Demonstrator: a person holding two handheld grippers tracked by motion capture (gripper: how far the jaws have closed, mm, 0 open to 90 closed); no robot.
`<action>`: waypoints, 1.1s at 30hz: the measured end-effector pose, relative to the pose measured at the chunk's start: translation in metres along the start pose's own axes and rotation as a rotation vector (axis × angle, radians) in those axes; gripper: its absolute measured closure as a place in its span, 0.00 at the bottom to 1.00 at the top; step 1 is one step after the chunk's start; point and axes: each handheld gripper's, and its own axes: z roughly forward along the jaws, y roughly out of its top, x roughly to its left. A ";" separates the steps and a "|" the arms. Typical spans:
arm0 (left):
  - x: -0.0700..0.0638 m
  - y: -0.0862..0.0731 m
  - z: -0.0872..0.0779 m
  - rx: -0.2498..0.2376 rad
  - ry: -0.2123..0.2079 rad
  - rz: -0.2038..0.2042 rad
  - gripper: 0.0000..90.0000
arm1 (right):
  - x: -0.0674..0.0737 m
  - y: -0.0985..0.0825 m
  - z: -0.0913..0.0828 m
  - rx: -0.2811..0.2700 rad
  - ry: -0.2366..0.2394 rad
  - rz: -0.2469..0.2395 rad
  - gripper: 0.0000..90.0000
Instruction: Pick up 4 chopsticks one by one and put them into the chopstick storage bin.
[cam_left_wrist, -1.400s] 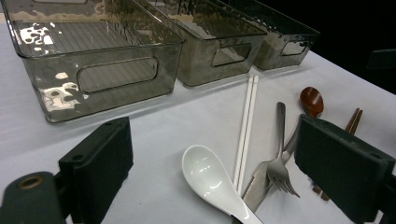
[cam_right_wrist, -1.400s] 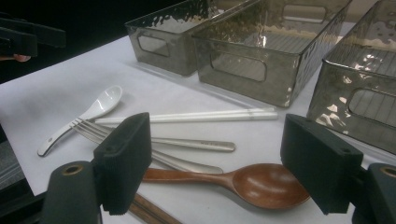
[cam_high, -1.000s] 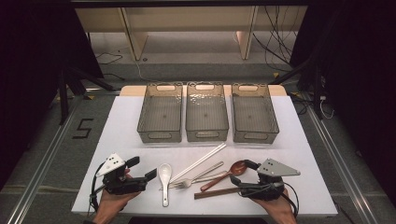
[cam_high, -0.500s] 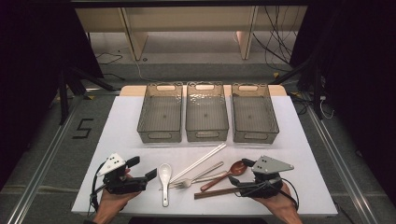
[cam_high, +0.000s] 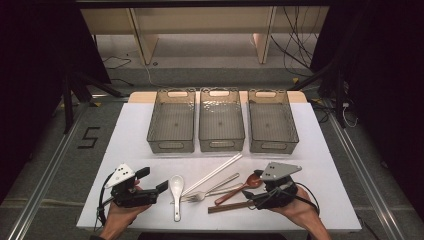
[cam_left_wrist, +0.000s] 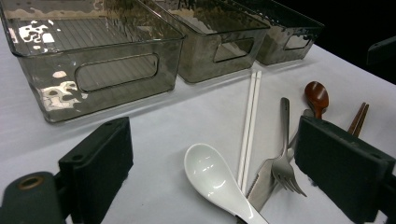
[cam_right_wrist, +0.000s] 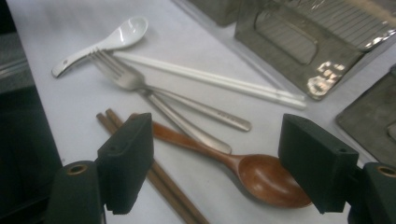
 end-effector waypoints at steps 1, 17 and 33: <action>0.000 0.000 0.000 0.000 0.000 0.001 0.12 | 0.000 0.001 0.001 0.012 0.000 -0.008 0.31; 0.001 0.001 0.000 0.005 0.000 0.005 0.12 | 0.017 0.008 0.027 0.256 0.119 -0.169 0.42; 0.002 0.001 0.000 0.006 -0.001 0.006 0.12 | 0.026 -0.008 0.044 0.407 0.144 -0.255 0.70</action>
